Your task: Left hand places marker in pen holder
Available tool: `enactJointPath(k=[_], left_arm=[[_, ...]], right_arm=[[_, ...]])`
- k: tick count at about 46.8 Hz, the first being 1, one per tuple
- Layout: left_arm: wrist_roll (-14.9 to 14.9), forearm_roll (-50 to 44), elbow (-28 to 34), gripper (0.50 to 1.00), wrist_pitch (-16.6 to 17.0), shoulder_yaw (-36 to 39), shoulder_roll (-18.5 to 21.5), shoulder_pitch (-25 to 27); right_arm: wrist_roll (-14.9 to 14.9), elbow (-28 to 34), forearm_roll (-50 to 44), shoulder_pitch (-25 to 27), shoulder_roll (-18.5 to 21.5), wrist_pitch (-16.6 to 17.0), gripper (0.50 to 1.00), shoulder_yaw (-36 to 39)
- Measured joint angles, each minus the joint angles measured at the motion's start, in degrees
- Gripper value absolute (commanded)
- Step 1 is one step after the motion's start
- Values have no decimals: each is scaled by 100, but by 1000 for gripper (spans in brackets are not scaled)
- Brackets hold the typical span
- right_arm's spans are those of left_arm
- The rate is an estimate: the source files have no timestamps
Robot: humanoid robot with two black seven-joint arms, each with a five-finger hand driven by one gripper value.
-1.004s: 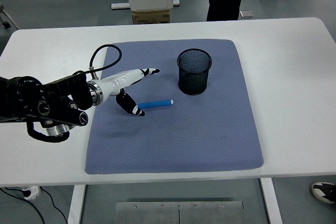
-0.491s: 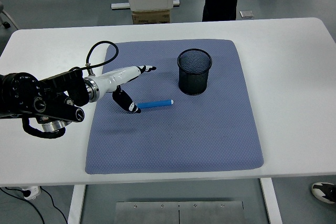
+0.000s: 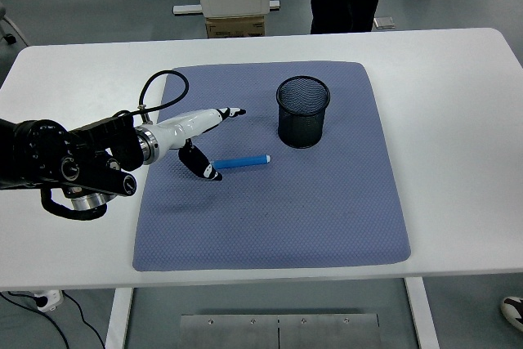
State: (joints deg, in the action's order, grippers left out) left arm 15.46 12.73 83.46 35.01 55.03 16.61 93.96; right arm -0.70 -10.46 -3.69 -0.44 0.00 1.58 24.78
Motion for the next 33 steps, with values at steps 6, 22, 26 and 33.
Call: enactJointPath(k=[6,22,26,33], left_arm=[[-8,-6,-83,1000,1,-1,-91,-105],[-17,-6,-169,1000,-1,-10,-103,-149],[-22,-7,-197,1000,-1,-10,-103,-155],[-25,-8,-218,977,-2,-10,-104,-162]], right_arm=[[0,-1,0,0,0,0,1000,0],[0,0,0,0,0,0,1000,0],[0,1,0,0,0,0,1000,0],[0,0,0,0,0,0,1000,0]])
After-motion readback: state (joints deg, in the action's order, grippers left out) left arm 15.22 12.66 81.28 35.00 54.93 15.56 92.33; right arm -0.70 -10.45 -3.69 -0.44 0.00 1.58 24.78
